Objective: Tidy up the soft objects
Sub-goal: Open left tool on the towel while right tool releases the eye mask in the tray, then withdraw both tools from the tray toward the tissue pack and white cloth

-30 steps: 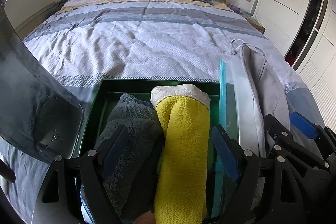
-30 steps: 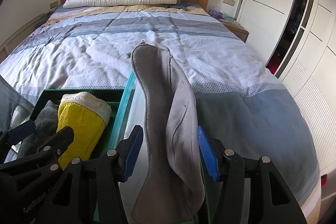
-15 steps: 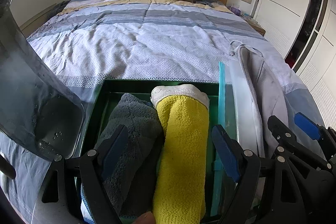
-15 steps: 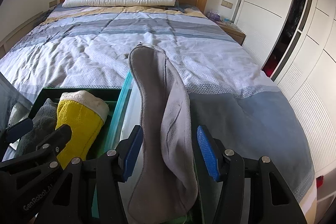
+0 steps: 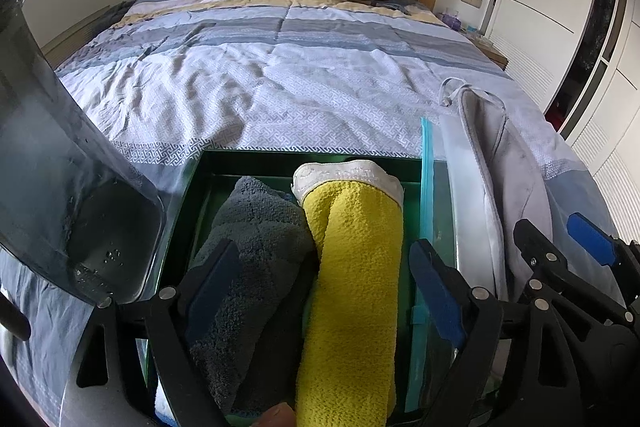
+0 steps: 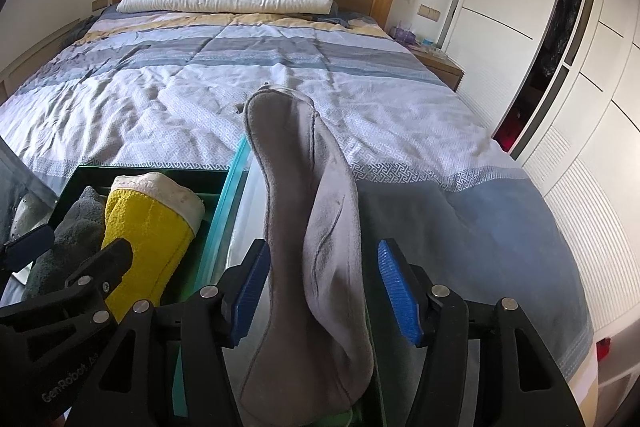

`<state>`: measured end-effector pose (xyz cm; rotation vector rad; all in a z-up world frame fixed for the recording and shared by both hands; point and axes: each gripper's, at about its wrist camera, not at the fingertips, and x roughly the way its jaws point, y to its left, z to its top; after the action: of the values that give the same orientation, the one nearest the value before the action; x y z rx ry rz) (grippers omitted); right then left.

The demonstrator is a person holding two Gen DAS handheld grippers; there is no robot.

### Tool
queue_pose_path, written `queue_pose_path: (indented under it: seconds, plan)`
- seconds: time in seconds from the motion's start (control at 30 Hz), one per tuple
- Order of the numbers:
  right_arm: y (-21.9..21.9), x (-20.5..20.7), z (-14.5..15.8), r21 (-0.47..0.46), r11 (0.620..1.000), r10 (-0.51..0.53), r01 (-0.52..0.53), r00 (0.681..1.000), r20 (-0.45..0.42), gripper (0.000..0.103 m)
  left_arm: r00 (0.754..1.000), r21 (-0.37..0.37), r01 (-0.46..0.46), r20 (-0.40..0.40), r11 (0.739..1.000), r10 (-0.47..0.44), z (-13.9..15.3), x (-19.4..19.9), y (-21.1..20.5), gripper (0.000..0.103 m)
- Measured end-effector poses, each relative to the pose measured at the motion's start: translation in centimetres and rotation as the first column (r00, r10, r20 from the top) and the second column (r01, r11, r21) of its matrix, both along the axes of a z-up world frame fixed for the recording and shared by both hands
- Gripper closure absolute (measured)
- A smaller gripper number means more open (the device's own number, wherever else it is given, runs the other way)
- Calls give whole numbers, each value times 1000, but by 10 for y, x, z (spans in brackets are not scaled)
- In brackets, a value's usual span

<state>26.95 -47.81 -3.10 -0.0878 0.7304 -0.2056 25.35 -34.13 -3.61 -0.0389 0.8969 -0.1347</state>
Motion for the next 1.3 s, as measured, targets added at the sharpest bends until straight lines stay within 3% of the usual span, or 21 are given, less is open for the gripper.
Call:
queue_pose_path:
  seconds: [0.27, 0.43, 0.67, 1.07, 1.3]
  plan:
    - [-3, 4, -2, -16, 1000, -9, 10, 1000, 5, 41, 1000, -2, -5, -3, 1000, 5, -1, 1, -1, 15]
    - [-5, 1, 3, -31, 999, -39, 40, 999, 33, 30, 1000, -7, -4, 1, 1000, 4, 0, 0, -1, 11]
    - [-5, -2, 8, -45, 996, -72, 75, 995, 68, 24, 1000, -12, -3, -1, 1000, 3, 1, -1, -3, 8]
    - [-11, -11, 22, -62, 984, -154, 165, 975, 159, 0, 999, -51, 29, 17, 998, -28, 13, -11, -6, 6]
    - [-15, -30, 34, -41, 980, -182, 192, 966, 185, 0, 997, -92, 57, 50, 994, -53, 34, -30, -1, 6]
